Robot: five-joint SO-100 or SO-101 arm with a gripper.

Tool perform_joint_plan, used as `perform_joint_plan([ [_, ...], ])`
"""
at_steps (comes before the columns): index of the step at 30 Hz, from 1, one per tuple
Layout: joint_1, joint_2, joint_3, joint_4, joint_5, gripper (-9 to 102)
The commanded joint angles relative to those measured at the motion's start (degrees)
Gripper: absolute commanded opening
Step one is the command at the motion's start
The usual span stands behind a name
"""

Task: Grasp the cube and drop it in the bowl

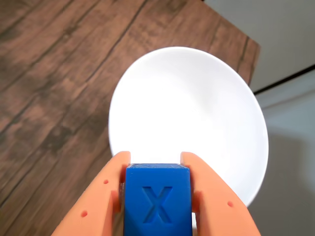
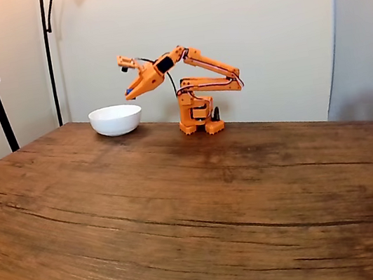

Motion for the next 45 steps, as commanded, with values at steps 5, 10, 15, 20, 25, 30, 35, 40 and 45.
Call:
perform_joint_plan([
  [5,3.60,0.35,3.43,-5.98,0.70,1],
  [10,5.62,0.35,3.43,-5.36,0.70,3],
  [15,5.54,0.35,3.34,-5.27,-0.09,17],
  [20,5.62,0.26,2.46,-5.27,-0.18,17],
  [25,5.71,0.26,2.29,-5.27,-0.26,17],
  [30,0.70,0.44,-0.09,-1.85,-3.08,17],
  [35,-6.68,0.53,-4.66,2.20,-2.99,7],
  [40,-16.26,1.14,-10.28,7.21,-3.08,0],
  [45,-28.13,1.41,-15.73,10.28,-5.89,-1],
])
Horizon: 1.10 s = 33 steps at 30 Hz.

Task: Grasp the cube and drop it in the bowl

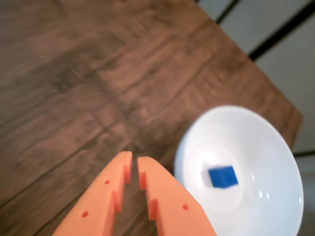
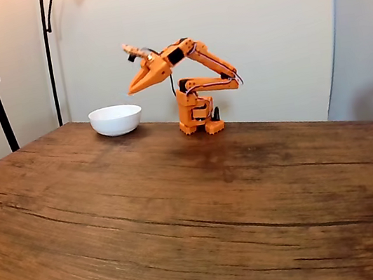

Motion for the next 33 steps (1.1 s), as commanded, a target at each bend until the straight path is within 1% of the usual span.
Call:
perform_joint_plan([
  [1,-6.50,0.18,-4.75,1.05,-3.78,-1],
  [9,-25.31,-0.26,-6.86,0.26,-12.22,-1],
  [15,-38.14,0.09,-5.10,0.26,-13.97,-1],
  [25,-47.99,0.18,0.79,0.26,-14.24,-1],
  [33,-48.96,0.26,7.82,0.18,-14.24,-1],
])
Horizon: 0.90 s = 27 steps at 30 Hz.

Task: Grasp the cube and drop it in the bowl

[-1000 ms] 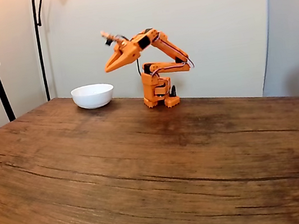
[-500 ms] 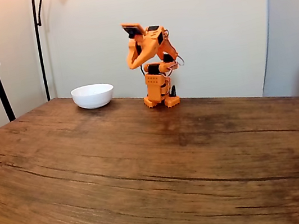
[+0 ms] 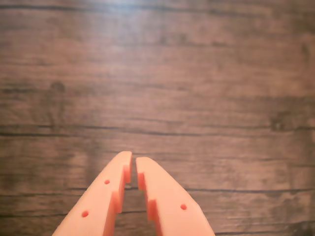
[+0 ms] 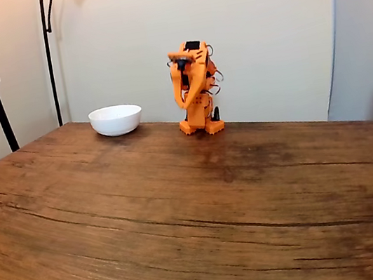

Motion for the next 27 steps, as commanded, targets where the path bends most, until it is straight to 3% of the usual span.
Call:
perform_joint_plan([
  [1,-0.35,0.09,1.14,-0.88,-0.09,-1],
  [9,1.14,0.09,3.43,-0.88,0.00,-1],
  [27,-5.63,3.16,9.49,-2.37,2.81,-1],
])
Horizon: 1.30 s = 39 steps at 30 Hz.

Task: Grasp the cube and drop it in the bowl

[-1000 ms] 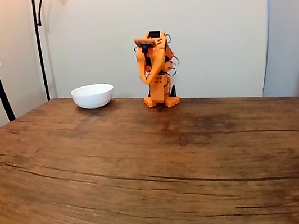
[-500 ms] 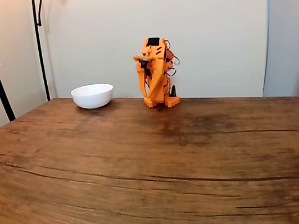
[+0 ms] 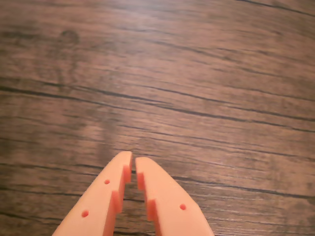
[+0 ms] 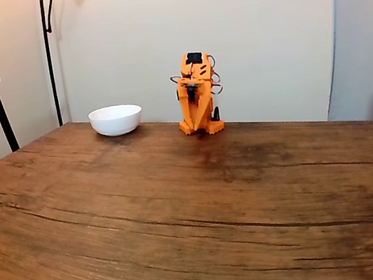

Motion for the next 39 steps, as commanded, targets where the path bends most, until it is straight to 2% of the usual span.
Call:
perform_joint_plan([
  [1,-0.09,0.09,0.09,-1.49,1.93,-1],
  [9,-0.70,0.00,6.06,-10.11,1.76,-1],
  [19,-2.72,-0.09,6.15,-9.76,1.76,-1],
  [33,-3.08,-0.09,6.15,7.29,1.76,-1],
  [39,-3.08,-0.09,6.15,10.28,1.93,0],
])
